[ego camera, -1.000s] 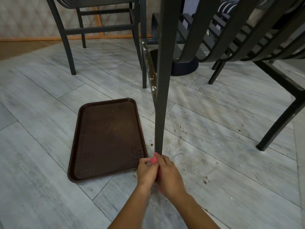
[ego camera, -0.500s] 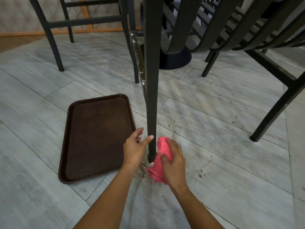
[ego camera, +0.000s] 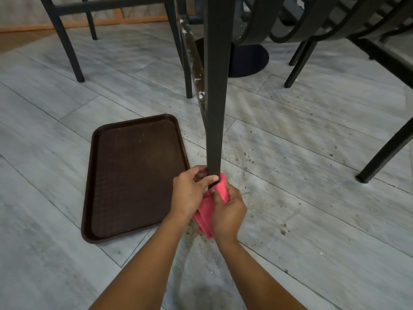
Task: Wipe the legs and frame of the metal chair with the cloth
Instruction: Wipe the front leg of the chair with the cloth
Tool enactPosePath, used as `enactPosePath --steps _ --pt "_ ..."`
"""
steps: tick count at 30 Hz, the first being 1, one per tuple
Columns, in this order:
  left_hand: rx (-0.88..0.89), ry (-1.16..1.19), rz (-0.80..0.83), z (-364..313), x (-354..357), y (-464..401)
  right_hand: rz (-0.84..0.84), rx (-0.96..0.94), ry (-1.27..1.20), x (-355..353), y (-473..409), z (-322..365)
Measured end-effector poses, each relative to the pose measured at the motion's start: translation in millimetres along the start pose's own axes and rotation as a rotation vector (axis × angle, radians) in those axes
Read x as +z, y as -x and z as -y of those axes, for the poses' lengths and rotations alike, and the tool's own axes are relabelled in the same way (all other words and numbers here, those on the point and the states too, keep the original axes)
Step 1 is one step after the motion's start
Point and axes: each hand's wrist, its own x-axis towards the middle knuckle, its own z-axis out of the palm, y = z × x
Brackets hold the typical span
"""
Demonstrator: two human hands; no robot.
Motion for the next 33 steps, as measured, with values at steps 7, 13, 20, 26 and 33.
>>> enactPosePath --steps 7,13,20,26,33 --pt "0.011 -0.012 -0.012 2 1 0 -0.02 0.088 0.053 2 6 -19" --pt "0.016 -0.023 -0.015 2 1 0 0.011 0.176 0.13 6 4 -31" --pt "0.014 -0.04 -0.019 2 0 -1 0.074 0.138 0.301 1 2 -31" --pt "0.005 -0.024 0.027 2 -1 -1 0.054 0.206 0.291 -22 3 -33" --pt "-0.03 0.061 0.043 7 -3 1 0.098 0.21 0.048 -29 6 -14"
